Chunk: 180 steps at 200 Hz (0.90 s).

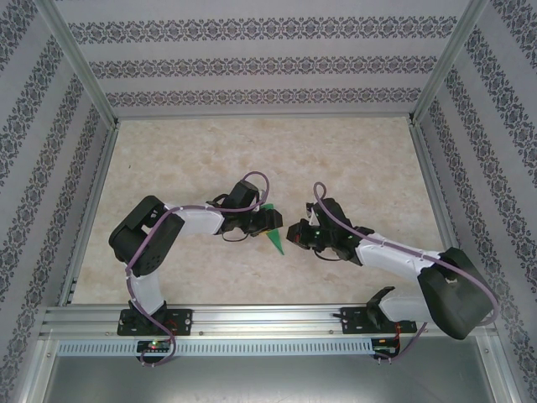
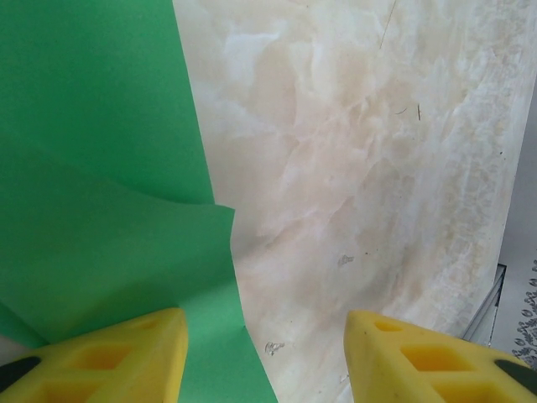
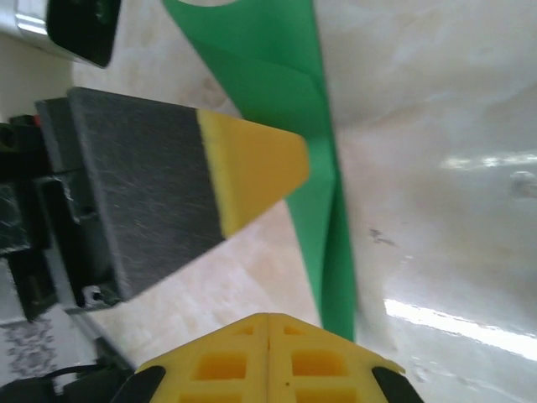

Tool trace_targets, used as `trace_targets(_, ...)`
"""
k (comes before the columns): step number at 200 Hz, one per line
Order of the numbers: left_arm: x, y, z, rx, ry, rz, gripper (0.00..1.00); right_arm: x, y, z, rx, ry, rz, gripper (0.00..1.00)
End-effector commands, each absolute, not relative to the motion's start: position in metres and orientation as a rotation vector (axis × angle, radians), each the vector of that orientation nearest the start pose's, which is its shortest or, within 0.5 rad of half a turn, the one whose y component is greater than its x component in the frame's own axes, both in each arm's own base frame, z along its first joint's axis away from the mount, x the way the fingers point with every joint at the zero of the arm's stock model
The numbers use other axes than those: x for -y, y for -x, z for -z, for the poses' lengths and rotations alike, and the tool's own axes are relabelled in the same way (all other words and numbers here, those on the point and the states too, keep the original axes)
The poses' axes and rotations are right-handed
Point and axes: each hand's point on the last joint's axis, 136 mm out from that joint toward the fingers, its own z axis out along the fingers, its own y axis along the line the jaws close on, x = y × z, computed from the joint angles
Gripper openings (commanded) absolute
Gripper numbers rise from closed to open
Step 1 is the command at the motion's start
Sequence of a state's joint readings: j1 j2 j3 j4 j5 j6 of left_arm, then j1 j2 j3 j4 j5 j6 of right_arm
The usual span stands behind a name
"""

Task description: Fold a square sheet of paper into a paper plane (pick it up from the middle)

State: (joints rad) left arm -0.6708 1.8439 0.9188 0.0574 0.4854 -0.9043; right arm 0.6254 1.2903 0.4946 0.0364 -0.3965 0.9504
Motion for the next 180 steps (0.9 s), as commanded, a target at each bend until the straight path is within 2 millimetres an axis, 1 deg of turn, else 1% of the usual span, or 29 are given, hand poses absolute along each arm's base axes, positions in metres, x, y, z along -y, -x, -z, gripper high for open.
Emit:
trace_targets(1,0.323,-0.278,-0.008,-2.842,0.073,1.076,0.54,-0.268,-0.232,-0.083,-2.585,-0.143,-1.295,0.00)
trace_targets(32,0.322,-0.278,-0.007,-2.849,0.083,1.067,0.53,-0.282,-0.236,-0.073,-2.609,-0.142,-1.328,0.00)
trace_targets(94,0.321,-0.278,-0.006,-2.859,0.083,1.062,0.53,-0.294,-0.242,-0.053,-2.664,-0.178,-1.329,0.00)
trace_targets(106,0.322,-0.278,-0.006,-2.859,0.083,1.063,0.53,-0.290,-0.242,-0.043,-2.697,-0.195,-1.282,0.00)
trace_targets(128,0.322,-0.278,-0.006,-2.859,0.080,1.062,0.53,-0.276,-0.239,-0.024,-2.727,-0.257,-1.198,0.00)
trace_targets(165,0.321,-0.276,-0.004,-2.867,0.080,1.055,0.53,-0.265,-0.222,0.001,-2.818,-0.281,-1.157,0.00)
trace_targets(180,0.320,-0.276,-0.004,-2.869,0.079,1.052,0.53,-0.262,-0.215,0.008,-2.841,-0.284,-1.155,0.00)
